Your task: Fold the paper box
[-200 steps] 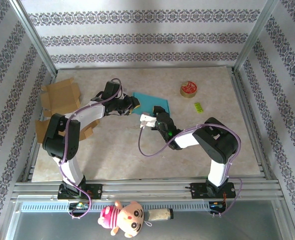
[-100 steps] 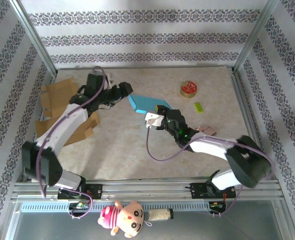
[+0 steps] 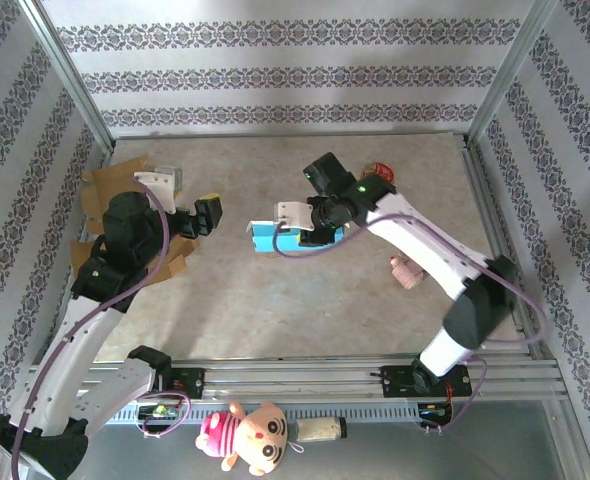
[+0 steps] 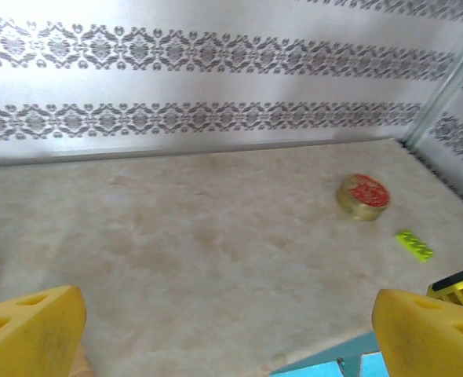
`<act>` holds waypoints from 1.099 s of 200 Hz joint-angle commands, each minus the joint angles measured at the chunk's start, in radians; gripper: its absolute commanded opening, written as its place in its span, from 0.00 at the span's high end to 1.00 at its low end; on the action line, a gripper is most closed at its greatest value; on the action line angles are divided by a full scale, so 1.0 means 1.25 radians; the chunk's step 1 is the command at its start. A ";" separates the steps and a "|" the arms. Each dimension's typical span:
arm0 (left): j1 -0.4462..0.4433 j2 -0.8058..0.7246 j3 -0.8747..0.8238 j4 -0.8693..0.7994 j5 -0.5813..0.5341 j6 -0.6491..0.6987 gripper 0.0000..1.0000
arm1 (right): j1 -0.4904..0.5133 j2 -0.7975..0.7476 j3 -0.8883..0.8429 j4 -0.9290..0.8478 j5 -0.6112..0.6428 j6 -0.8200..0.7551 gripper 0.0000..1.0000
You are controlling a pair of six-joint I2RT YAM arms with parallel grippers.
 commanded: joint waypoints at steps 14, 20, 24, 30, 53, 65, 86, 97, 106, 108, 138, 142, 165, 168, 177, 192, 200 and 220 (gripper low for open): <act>0.006 -0.010 -0.019 0.006 -0.052 0.018 0.04 | -0.012 0.146 0.123 -0.142 -0.059 0.029 0.65; 0.006 -0.011 -0.024 0.008 -0.050 0.011 0.04 | -0.018 0.168 0.131 -0.135 -0.062 0.035 0.65; 0.006 -0.011 -0.028 0.009 -0.048 0.007 0.04 | -0.022 0.182 0.134 -0.129 -0.065 0.039 0.65; 0.007 -0.011 -0.033 0.012 -0.049 0.002 0.03 | -0.026 0.198 0.134 -0.113 -0.064 0.048 0.66; 0.006 -0.004 -0.048 0.014 -0.053 -0.020 0.02 | -0.027 0.213 0.088 -0.037 -0.064 0.070 0.67; 0.007 0.003 -0.050 0.015 -0.040 -0.026 0.02 | -0.022 0.198 0.052 0.006 -0.051 0.076 0.62; 0.007 0.022 -0.050 0.025 -0.002 -0.022 0.02 | -0.017 0.168 0.025 0.033 -0.058 0.081 0.49; 0.006 0.030 -0.050 0.038 0.016 -0.017 0.01 | -0.017 0.156 0.025 0.032 -0.065 0.083 0.43; 0.006 0.038 -0.050 0.045 0.028 -0.011 0.01 | -0.019 0.147 0.024 0.035 -0.069 0.087 0.38; 0.006 0.040 -0.049 0.046 0.031 -0.010 0.01 | -0.018 0.144 0.024 0.035 -0.069 0.089 0.37; 0.007 0.068 -0.040 0.053 0.090 0.008 0.01 | -0.031 0.102 0.006 0.067 -0.084 0.123 0.30; 0.007 0.072 -0.039 0.052 0.097 0.009 0.01 | -0.033 0.097 0.004 0.074 -0.084 0.136 0.29; 0.006 0.099 -0.022 0.034 0.137 0.028 0.00 | -0.052 0.063 -0.015 0.110 -0.115 0.185 0.28; 0.006 0.102 -0.020 0.031 0.140 0.031 0.00 | -0.055 0.057 -0.018 0.118 -0.119 0.193 0.27; 0.006 0.113 -0.012 0.018 0.144 0.036 0.00 | -0.066 0.040 -0.029 0.140 -0.137 0.221 0.27; 0.006 0.139 0.015 -0.030 0.131 0.035 0.00 | -0.089 0.005 -0.054 0.181 -0.171 0.296 0.26; 0.006 0.158 0.037 -0.064 0.122 0.027 0.02 | -0.108 -0.014 -0.067 0.206 -0.186 0.360 0.26; 0.006 0.215 0.099 -0.160 0.124 0.020 0.06 | -0.160 -0.067 -0.106 0.262 -0.198 0.570 0.26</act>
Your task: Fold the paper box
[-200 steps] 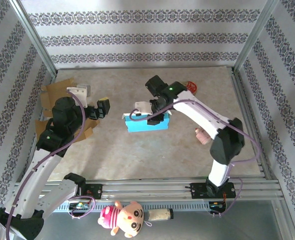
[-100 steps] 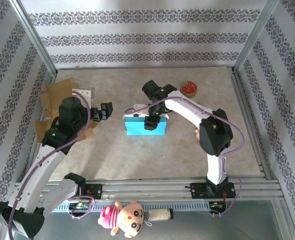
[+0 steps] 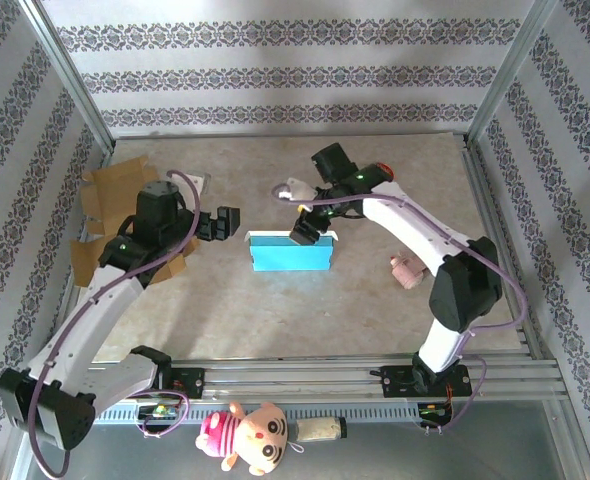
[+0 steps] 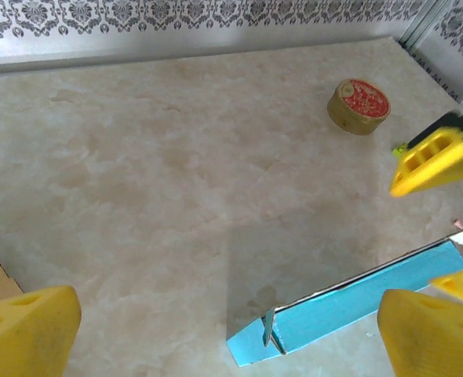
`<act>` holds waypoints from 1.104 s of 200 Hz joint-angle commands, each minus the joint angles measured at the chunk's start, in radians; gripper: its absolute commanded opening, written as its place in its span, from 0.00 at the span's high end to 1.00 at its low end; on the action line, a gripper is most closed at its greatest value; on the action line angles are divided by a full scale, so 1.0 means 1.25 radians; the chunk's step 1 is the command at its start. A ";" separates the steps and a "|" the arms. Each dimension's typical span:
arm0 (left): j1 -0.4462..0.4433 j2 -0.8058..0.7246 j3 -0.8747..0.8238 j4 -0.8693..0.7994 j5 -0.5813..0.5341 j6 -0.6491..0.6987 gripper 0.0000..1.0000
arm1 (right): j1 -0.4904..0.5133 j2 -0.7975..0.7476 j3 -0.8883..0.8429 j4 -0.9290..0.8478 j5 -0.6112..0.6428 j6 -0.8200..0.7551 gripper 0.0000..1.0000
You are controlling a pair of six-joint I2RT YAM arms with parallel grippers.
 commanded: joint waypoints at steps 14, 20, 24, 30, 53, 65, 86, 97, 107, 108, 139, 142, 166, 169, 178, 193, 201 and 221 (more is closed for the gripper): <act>0.006 0.074 0.110 -0.165 0.027 0.004 0.09 | -0.097 -0.103 -0.065 0.081 -0.083 0.391 0.28; 0.008 0.084 0.118 -0.182 0.035 0.008 0.09 | -0.118 -0.118 -0.086 0.080 -0.100 0.433 0.30; 0.009 0.089 0.123 -0.193 0.041 0.010 0.10 | -0.133 -0.131 -0.099 0.079 -0.106 0.459 0.31; 0.010 0.100 0.128 -0.210 0.051 0.014 0.11 | -0.152 -0.148 -0.125 0.079 -0.122 0.487 0.32; 0.023 0.138 0.148 -0.261 0.099 0.030 0.12 | -0.201 -0.203 -0.216 0.082 -0.147 0.530 0.36; 0.026 0.154 0.148 -0.272 0.110 0.032 0.12 | -0.204 -0.215 -0.243 0.073 -0.146 0.525 0.40; 0.028 0.170 0.143 -0.271 0.126 0.031 0.12 | -0.202 -0.227 -0.274 0.075 -0.163 0.523 0.49; 0.029 0.177 0.140 -0.269 0.143 0.033 0.13 | -0.195 -0.230 -0.291 0.084 -0.156 0.518 0.54; 0.028 0.183 0.138 -0.266 0.154 0.035 0.13 | -0.191 -0.229 -0.300 0.087 -0.147 0.507 0.58; 0.029 0.184 0.138 -0.266 0.154 0.035 0.13 | -0.190 -0.229 -0.300 0.087 -0.146 0.505 0.59; 0.029 0.200 0.132 -0.266 0.156 0.040 0.13 | -0.179 -0.205 -0.296 0.084 -0.133 0.477 0.66; 0.028 0.200 0.132 -0.266 0.155 0.040 0.14 | -0.178 -0.202 -0.295 0.083 -0.133 0.475 0.67; 0.028 0.202 0.132 -0.265 0.151 0.040 0.13 | -0.174 -0.189 -0.296 0.082 -0.133 0.461 0.71; 0.028 0.201 0.130 -0.263 0.151 0.040 0.14 | -0.173 -0.186 -0.297 0.082 -0.130 0.459 0.72; 0.029 0.199 0.128 -0.261 0.147 0.039 0.13 | -0.172 -0.183 -0.298 0.078 -0.127 0.455 0.74; 0.029 0.200 0.126 -0.261 0.139 0.036 0.13 | -0.173 -0.181 -0.299 0.075 -0.124 0.453 0.74; 0.028 0.198 0.124 -0.259 0.138 0.038 0.13 | -0.173 -0.180 -0.300 0.075 -0.125 0.452 0.74; 0.028 0.198 0.123 -0.255 0.139 0.036 0.12 | -0.173 -0.180 -0.304 0.076 -0.113 0.447 0.74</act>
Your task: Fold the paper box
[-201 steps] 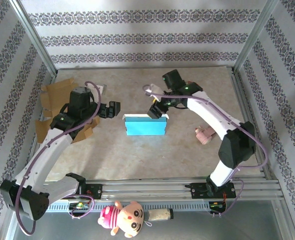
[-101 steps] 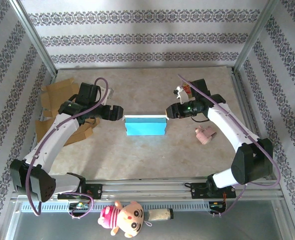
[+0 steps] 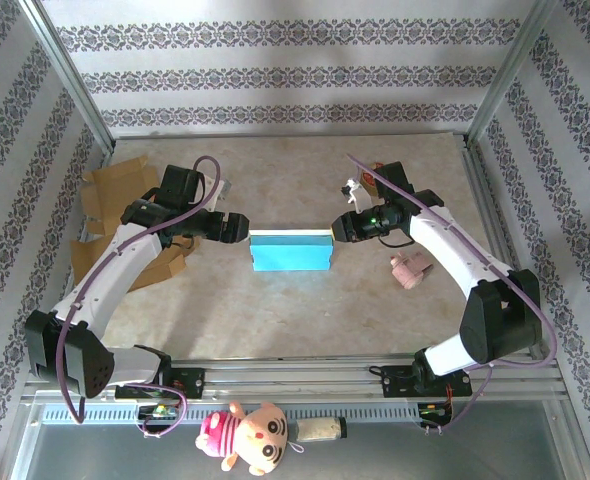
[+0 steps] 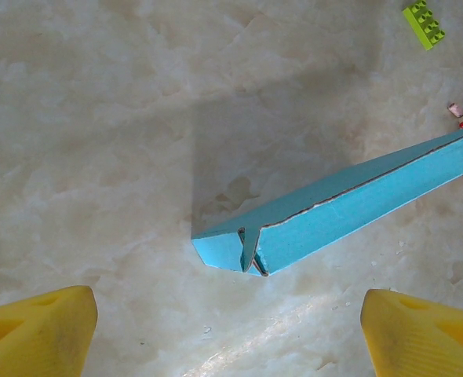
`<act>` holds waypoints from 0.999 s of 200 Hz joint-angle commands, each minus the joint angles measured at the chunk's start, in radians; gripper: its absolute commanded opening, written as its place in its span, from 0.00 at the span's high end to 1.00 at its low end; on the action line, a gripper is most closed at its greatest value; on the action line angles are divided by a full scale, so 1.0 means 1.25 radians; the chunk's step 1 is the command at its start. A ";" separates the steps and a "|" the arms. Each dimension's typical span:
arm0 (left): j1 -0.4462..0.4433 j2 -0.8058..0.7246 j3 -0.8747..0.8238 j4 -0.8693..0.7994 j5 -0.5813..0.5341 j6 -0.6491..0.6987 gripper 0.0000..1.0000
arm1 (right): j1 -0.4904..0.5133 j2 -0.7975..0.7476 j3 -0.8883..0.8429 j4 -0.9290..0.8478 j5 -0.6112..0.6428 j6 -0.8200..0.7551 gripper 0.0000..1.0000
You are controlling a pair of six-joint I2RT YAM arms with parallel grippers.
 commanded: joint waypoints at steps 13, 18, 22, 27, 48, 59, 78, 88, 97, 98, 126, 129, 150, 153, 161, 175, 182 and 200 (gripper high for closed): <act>0.008 -0.006 -0.004 -0.014 -0.001 0.010 0.12 | 0.011 0.006 -0.007 -0.002 0.018 -0.025 0.74; 0.008 -0.005 -0.004 -0.012 0.001 0.009 0.12 | 0.010 0.008 -0.007 -0.001 0.018 -0.025 0.75; 0.008 -0.004 -0.003 -0.013 0.001 0.009 0.12 | 0.010 0.008 -0.006 -0.001 0.018 -0.026 0.76; 0.007 -0.005 -0.004 -0.012 0.002 0.009 0.12 | 0.010 0.010 -0.005 -0.002 0.017 -0.025 0.76; 0.008 -0.008 -0.002 -0.014 -0.003 0.008 0.12 | 0.010 0.014 -0.001 -0.003 0.016 -0.027 0.79; 0.008 -0.008 -0.003 -0.012 -0.004 0.007 0.12 | 0.010 0.014 0.000 -0.003 0.014 -0.028 0.82; 0.008 -0.010 -0.008 -0.006 -0.003 -0.011 0.12 | 0.010 0.015 -0.001 -0.002 0.013 -0.028 0.85; 0.008 -0.011 -0.014 0.003 0.000 -0.025 0.12 | 0.011 0.013 -0.004 0.001 0.017 -0.026 0.86; 0.008 -0.011 -0.020 0.013 0.010 -0.039 0.13 | 0.012 0.010 -0.007 0.002 0.021 -0.026 0.87; 0.008 -0.012 -0.021 0.014 0.012 -0.041 0.13 | 0.013 0.010 -0.006 0.002 0.021 -0.026 0.87; 0.008 -0.010 -0.044 0.057 0.088 -0.069 0.22 | 0.020 0.002 -0.011 0.001 0.028 -0.033 0.90; 0.008 -0.008 -0.046 0.060 0.095 -0.070 0.23 | 0.020 0.000 -0.011 0.001 0.029 -0.033 0.90; 0.007 0.005 -0.045 0.054 0.121 -0.062 0.30 | 0.022 -0.002 -0.010 0.000 0.031 -0.035 0.92; 0.008 0.007 -0.043 0.052 0.122 -0.060 0.30 | 0.021 -0.002 -0.010 0.000 0.031 -0.034 0.92; 0.008 0.015 -0.037 0.043 0.121 -0.054 0.32 | 0.022 -0.004 -0.009 0.000 0.030 -0.035 0.93; 0.008 0.025 -0.029 0.028 0.113 -0.046 0.35 | 0.025 -0.005 -0.009 0.000 0.033 -0.037 0.93; 0.007 0.028 -0.026 0.024 0.110 -0.041 0.36 | 0.025 -0.005 -0.008 0.000 0.033 -0.036 0.93; 0.008 0.041 -0.024 0.019 0.105 -0.033 0.40 | 0.026 -0.007 -0.007 -0.002 0.034 -0.037 0.93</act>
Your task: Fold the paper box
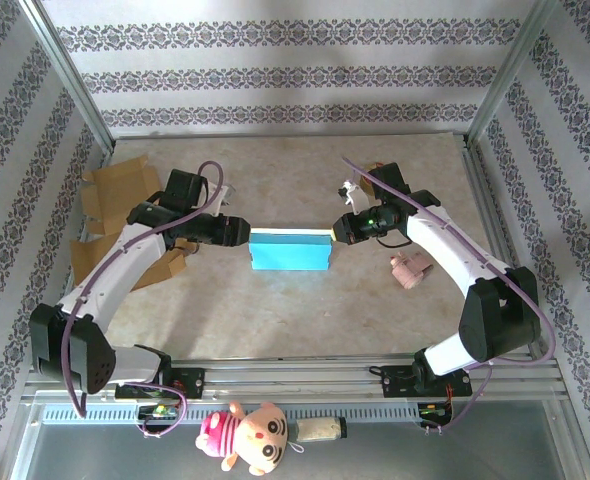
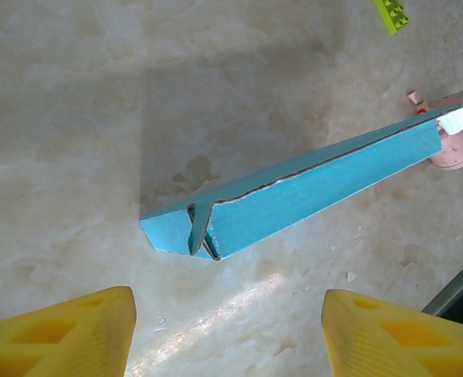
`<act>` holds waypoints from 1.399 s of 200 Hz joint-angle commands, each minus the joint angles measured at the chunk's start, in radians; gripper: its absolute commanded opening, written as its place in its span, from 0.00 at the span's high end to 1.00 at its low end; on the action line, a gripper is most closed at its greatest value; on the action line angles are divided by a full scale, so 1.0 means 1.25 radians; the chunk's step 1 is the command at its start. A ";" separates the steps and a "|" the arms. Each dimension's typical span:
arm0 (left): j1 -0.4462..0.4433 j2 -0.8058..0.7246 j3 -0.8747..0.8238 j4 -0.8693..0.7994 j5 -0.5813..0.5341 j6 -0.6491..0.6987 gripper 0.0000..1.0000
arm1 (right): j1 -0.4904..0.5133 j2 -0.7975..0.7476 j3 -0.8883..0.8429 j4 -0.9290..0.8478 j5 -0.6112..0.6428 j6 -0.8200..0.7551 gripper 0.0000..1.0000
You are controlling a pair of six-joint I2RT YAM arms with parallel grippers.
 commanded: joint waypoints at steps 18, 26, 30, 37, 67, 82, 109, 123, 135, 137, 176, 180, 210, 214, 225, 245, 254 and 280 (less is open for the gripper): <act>0.007 0.031 0.019 -0.005 0.010 0.023 0.44 | 0.012 -0.018 -0.005 -0.005 0.009 -0.023 0.93; 0.007 0.038 0.018 -0.001 0.011 0.024 0.46 | 0.012 -0.018 -0.005 -0.005 0.009 -0.024 0.93; 0.007 0.041 0.018 0.001 0.011 0.024 0.47 | 0.012 -0.018 -0.005 -0.006 0.009 -0.024 0.93; 0.007 0.048 0.017 0.005 0.011 0.023 0.48 | 0.012 -0.018 -0.004 -0.007 0.010 -0.024 0.93; 0.007 0.077 0.017 0.028 0.017 0.023 0.55 | 0.013 -0.019 -0.005 -0.007 0.011 -0.024 0.93; 0.007 0.086 0.016 0.048 0.016 0.017 0.59 | 0.014 -0.019 -0.005 -0.007 0.011 -0.024 0.93; 0.007 0.103 0.020 0.067 0.017 0.012 0.66 | 0.015 -0.015 -0.004 -0.007 0.011 -0.023 0.92; 0.007 0.110 0.025 0.069 0.016 0.013 0.68 | 0.019 -0.015 -0.006 -0.007 0.012 -0.025 0.92; 0.007 0.114 0.027 0.068 0.015 0.013 0.71 | 0.019 -0.018 -0.008 -0.008 0.015 -0.025 0.92; 0.007 0.114 0.028 0.067 0.014 0.013 0.71 | 0.019 -0.018 -0.007 -0.008 0.016 -0.026 0.92; 0.007 0.114 0.030 0.060 0.000 0.009 0.78 | 0.018 -0.018 -0.005 -0.011 0.016 -0.029 0.92; 0.007 0.112 0.030 0.059 0.000 0.008 0.78 | 0.019 -0.018 -0.004 -0.011 0.016 -0.029 0.92; 0.007 0.107 0.034 0.057 -0.003 0.005 0.78 | 0.018 -0.017 -0.004 -0.012 0.017 -0.029 0.92; 0.007 0.107 0.036 0.057 -0.003 0.005 0.78 | 0.018 -0.016 -0.004 -0.012 0.017 -0.029 0.92; 0.006 0.107 0.038 0.056 -0.003 0.004 0.78 | 0.019 -0.016 -0.004 -0.012 0.016 -0.029 0.92; 0.007 0.108 0.037 0.062 0.003 0.004 0.79 | 0.019 -0.016 -0.003 -0.014 0.017 -0.029 0.92; 0.007 0.112 0.037 0.062 0.003 0.004 0.81 | 0.018 -0.016 -0.004 -0.014 0.016 -0.030 0.92; 0.007 0.115 0.036 0.064 0.006 -0.003 0.90 | 0.019 -0.018 -0.004 -0.016 0.018 -0.030 0.92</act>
